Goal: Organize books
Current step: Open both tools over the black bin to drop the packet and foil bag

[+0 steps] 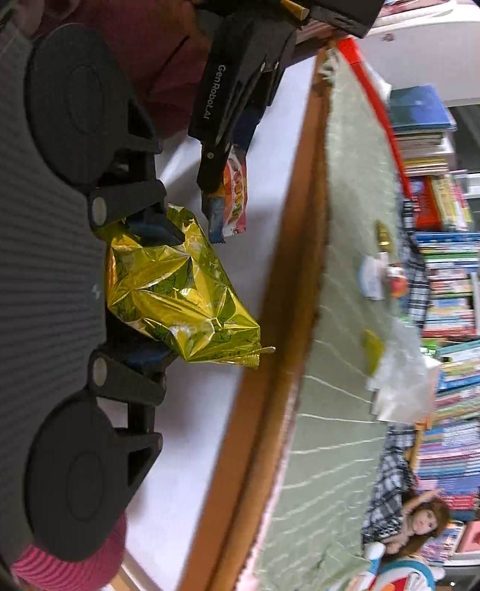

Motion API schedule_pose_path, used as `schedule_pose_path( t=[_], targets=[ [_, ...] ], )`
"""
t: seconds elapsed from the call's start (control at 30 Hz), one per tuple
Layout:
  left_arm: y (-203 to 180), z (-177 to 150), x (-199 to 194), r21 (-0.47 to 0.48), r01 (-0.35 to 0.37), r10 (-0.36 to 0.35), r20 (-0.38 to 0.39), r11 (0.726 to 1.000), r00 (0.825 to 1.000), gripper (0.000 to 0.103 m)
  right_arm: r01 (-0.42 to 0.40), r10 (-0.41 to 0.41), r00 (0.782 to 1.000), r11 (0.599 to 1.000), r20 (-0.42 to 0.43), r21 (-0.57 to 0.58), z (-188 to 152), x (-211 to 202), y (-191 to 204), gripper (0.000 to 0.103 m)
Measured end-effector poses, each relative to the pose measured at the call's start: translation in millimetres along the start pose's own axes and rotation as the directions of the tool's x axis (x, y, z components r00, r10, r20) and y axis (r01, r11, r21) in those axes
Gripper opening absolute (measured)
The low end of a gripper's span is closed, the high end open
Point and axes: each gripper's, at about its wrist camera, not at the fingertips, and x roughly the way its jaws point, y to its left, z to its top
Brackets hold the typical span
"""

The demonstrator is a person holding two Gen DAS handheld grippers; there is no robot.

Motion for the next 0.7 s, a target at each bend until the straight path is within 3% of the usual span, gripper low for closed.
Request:
schedule_pose_path(
  t=[0.27,0.7],
  targets=[
    [-1,-9,24,0.01,-0.004,0.004,-0.085,1.0,0.996,0.051,-0.003,0.005,0.997,1.0,-0.081,0.02,-9,23,-4,0.061],
    [-9,-13,46,0.025,-0.02,0.023,-0.145,0.999,0.989,0.053,-0.022,0.025,0.989,1.0,-0.145,0.022,-12,47,-5,0.065]
  ],
)
